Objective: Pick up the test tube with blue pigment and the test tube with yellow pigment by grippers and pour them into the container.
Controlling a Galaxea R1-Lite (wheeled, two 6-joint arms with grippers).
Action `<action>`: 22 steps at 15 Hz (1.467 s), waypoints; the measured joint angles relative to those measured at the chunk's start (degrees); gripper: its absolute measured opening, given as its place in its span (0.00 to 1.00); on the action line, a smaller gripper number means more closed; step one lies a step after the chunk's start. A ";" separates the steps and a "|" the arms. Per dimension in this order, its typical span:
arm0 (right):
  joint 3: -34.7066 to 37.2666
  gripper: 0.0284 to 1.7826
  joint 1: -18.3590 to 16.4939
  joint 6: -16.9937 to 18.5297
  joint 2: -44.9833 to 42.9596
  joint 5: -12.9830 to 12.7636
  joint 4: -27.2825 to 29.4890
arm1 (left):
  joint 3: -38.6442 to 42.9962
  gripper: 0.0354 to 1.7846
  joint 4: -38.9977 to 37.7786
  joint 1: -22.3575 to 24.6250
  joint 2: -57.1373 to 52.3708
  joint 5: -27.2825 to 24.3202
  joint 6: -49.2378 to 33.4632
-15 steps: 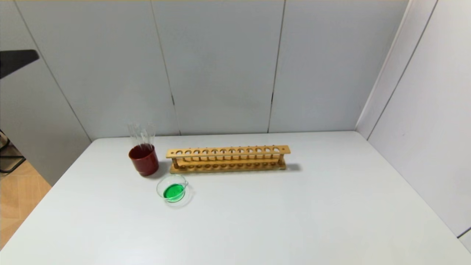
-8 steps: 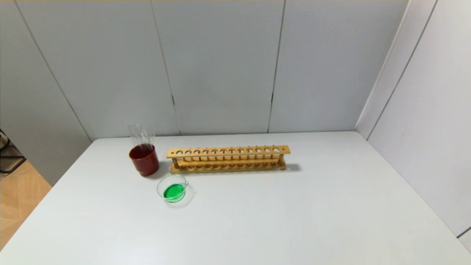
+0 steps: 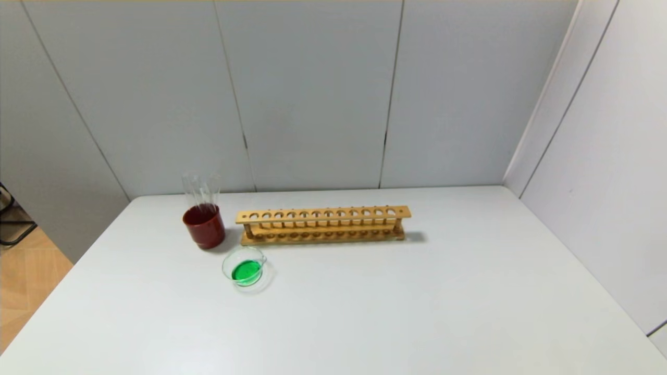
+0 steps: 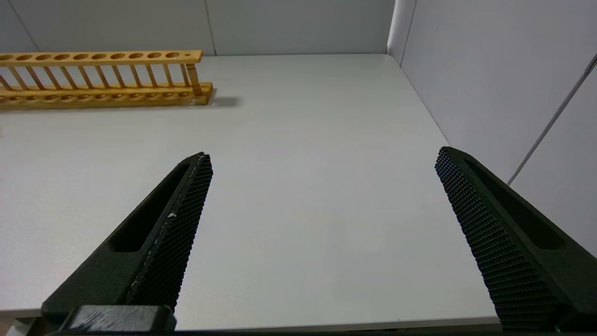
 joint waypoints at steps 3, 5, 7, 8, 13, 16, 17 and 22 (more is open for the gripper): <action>0.00 0.98 0.00 -0.02 0.00 0.00 0.00 | 7.89 0.98 -0.98 0.05 -0.62 -3.15 -0.49; 0.00 0.98 0.00 -0.02 0.00 0.00 0.00 | 8.72 0.98 3.68 0.07 -0.73 -8.16 -0.22; 0.00 0.98 0.00 -0.02 0.00 0.00 0.00 | 8.74 0.98 6.74 0.07 -0.76 -8.45 1.69; 0.00 0.98 0.00 -0.02 0.00 0.00 0.01 | 8.89 0.98 6.83 0.10 -0.76 -8.45 3.07; 0.00 0.98 0.00 -0.02 0.00 0.00 0.00 | 8.69 0.98 8.12 0.07 -0.76 -8.95 3.62; 0.00 0.98 0.00 -0.13 0.00 0.00 0.12 | 8.66 0.98 8.12 0.07 -0.76 -9.00 3.51; 0.00 0.98 0.00 -0.04 0.00 0.00 0.11 | 8.66 0.98 8.12 0.07 -0.76 -8.92 3.24; 0.00 0.98 0.00 -0.41 0.00 -0.02 0.01 | 8.61 0.98 7.86 0.00 -0.73 -8.53 2.55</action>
